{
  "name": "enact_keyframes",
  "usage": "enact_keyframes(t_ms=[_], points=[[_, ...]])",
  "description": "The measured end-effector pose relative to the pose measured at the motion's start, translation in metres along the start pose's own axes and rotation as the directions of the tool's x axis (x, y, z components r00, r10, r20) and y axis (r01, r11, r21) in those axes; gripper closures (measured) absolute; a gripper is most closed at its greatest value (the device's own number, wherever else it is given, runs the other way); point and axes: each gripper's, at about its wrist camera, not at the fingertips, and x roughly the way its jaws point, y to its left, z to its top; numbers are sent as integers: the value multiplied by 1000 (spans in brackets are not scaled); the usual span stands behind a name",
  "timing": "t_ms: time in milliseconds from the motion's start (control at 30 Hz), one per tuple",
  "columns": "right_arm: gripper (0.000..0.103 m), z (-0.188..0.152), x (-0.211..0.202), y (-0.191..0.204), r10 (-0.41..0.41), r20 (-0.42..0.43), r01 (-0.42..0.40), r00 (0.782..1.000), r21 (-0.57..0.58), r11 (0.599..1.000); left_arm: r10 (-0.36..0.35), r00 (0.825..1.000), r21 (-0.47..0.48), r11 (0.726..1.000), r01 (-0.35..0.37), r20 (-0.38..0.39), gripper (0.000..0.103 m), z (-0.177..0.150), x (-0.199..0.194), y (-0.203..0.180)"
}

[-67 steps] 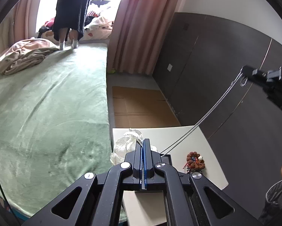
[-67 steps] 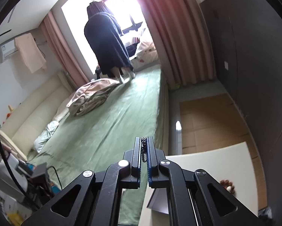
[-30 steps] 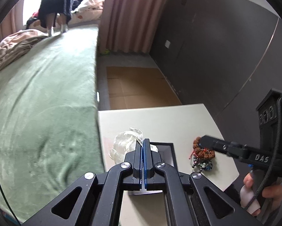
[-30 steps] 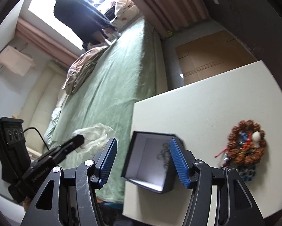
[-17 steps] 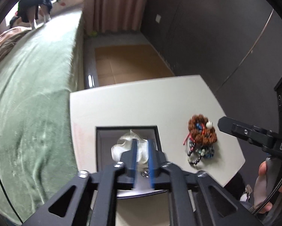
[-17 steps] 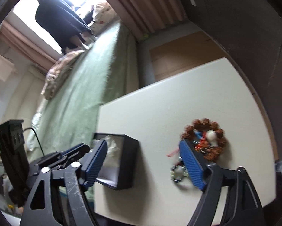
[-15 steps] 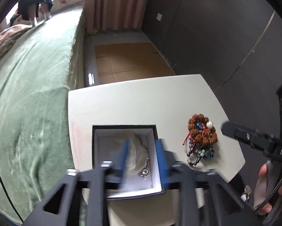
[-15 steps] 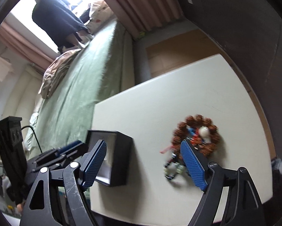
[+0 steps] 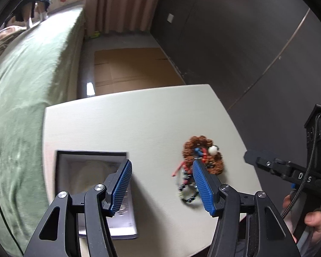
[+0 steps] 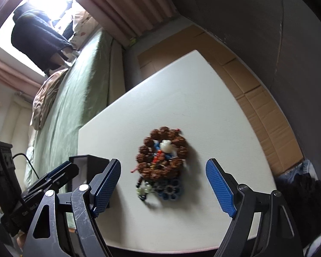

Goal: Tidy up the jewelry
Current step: 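Grasp the brown bead bracelet with the left gripper, then carry the brown bracelet over the box with the left gripper while the right gripper grasps the red string bracelet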

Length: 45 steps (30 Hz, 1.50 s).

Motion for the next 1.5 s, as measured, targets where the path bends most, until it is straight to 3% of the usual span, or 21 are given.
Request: enact_keyframes(t_ms=[200, 733, 833, 1233, 1500], points=[[21, 3, -4, -20, -37, 6, 37, 999, 4, 999, -11, 998, -1, 1000, 11, -57, 54, 7, 29, -17], [21, 7, -9, -47, -99, 21, 99, 995, -12, 995, 77, 979, 47, 996, -69, -191, 68, 9, 102, -42], [21, 7, -9, -44, -119, 26, 120, 993, -40, 992, 61, 977, 50, 997, -52, -203, 84, 7, 107, -41], [21, 2, 0, -18, -130, 16, 131, 991, -170, 977, 45, 997, 97, 995, -39, -65, 85, 17, 40, -45], [21, -8, 10, 11, -144, 3, 140, 990, -253, 957, 53, 998, 109, 993, -55, 25, 85, 26, -9, -41]])
